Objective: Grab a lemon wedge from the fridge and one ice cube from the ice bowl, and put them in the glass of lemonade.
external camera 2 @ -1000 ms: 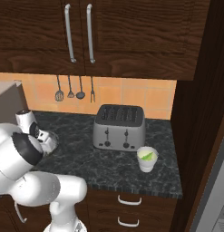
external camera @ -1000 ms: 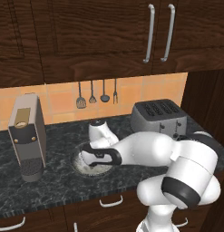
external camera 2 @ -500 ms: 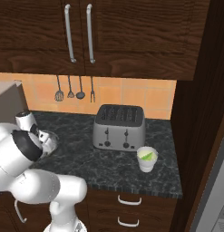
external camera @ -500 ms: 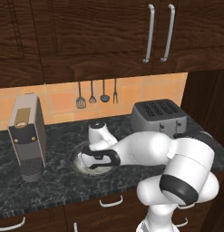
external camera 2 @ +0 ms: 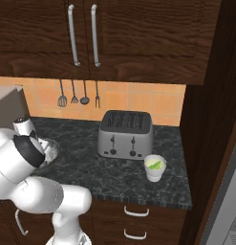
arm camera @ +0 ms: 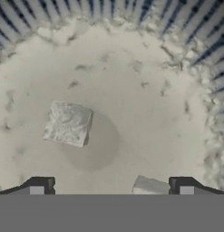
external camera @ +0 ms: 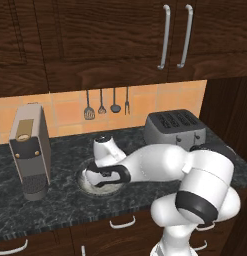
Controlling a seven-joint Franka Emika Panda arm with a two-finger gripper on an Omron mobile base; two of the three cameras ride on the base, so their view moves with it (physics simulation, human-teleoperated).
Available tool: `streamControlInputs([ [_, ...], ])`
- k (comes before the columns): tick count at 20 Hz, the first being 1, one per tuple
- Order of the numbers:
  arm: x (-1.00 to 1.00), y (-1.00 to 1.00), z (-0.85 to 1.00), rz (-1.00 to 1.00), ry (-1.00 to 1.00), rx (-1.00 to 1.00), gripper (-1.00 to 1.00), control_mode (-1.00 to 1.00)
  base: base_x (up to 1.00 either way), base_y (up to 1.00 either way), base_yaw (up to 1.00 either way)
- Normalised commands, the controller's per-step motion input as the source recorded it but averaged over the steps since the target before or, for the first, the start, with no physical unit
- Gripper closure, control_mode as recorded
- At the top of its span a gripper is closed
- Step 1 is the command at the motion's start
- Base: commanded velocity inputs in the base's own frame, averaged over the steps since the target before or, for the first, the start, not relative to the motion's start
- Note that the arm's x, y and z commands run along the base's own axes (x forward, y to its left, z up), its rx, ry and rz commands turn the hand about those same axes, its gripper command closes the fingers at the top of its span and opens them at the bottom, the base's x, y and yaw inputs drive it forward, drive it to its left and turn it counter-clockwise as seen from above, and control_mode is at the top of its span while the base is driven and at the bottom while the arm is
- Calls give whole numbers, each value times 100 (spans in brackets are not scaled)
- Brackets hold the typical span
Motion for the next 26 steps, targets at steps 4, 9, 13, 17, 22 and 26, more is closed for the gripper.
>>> streamControlInputs([
  [4,0,20,0,-1,-4,0,-100,-100,0,0,0],
  [9,-1,8,7,0,-3,2,-100,-100,0,0,0],
  [13,0,0,0,13,-4,8,-100,-100,0,0,0],
  [17,-10,1,9,18,0,7,-100,-100,0,0,0],
  [22,-20,-2,15,9,0,1,-100,-100,0,0,0],
  [26,-10,0,11,4,0,0,-100,-100,0,0,0],
])
